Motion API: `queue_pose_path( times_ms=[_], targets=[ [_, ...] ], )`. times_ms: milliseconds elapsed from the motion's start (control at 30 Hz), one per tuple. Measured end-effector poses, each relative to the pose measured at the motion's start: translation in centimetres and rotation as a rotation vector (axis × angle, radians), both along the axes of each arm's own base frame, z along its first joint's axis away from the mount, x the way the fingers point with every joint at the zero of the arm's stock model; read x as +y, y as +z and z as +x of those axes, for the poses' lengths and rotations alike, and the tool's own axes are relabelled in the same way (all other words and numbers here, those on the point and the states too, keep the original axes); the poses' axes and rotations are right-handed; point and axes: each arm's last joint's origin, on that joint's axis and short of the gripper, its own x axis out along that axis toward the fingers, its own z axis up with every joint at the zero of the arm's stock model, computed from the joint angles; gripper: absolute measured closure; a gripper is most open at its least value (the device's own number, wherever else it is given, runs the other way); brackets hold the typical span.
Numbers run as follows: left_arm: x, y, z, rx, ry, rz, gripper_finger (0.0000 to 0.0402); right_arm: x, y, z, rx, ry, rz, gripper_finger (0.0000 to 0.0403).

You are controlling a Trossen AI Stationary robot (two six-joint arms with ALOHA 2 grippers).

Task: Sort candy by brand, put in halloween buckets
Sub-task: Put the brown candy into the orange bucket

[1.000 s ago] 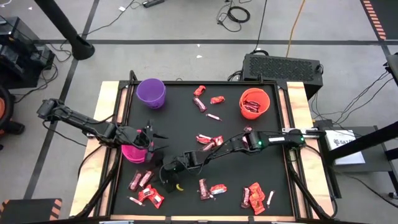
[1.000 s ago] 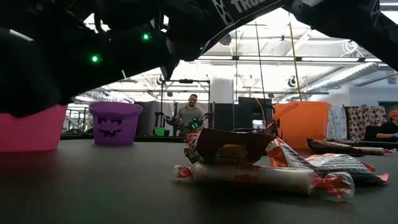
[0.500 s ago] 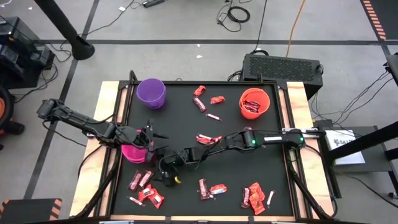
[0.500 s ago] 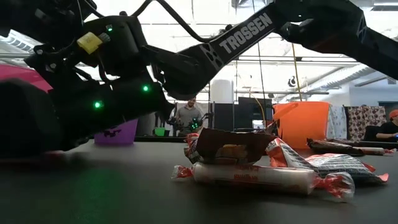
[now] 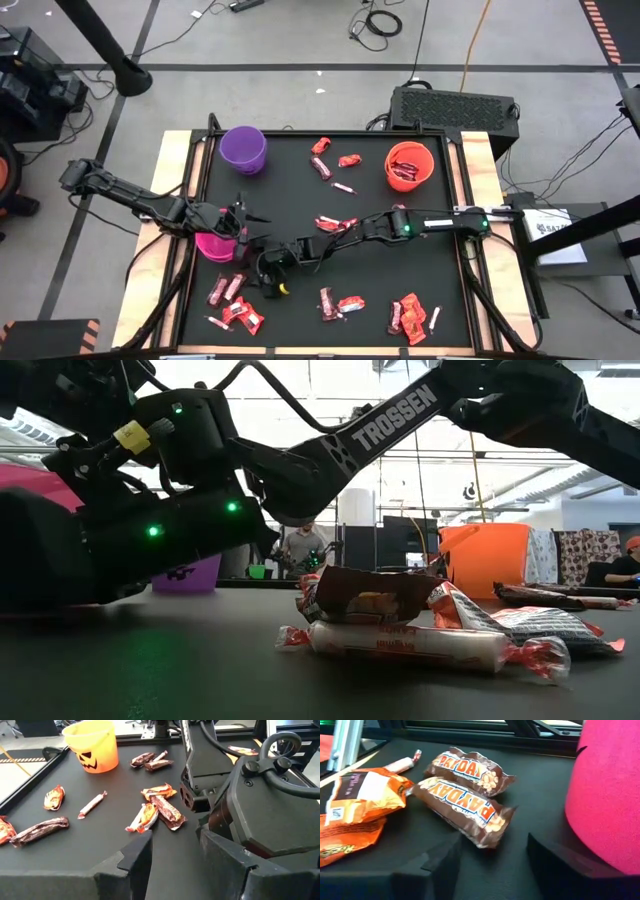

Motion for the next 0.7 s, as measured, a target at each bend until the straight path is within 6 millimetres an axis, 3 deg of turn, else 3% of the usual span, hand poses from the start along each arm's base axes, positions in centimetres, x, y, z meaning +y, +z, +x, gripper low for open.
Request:
queue_pose_path(
  times_ms=[333,467,700],
  targets=[
    [0.0,0.0,0.0,0.0,0.002,-0.006,0.0226,-0.8,-0.1,0.0,0.031,-0.019,-0.006,0.0382],
    [0.0,0.1,0.0,-0.015,0.025,-0.007,0.0226,-1.0,0.6,-0.1,0.078,-0.02,-0.012,0.0394],
    [1.0,1.7,0.3,0.027,0.176,0.032,0.0226,-1.6,5.6,-1.9,0.288,-0.014,-0.145,0.0402]
  ],
)
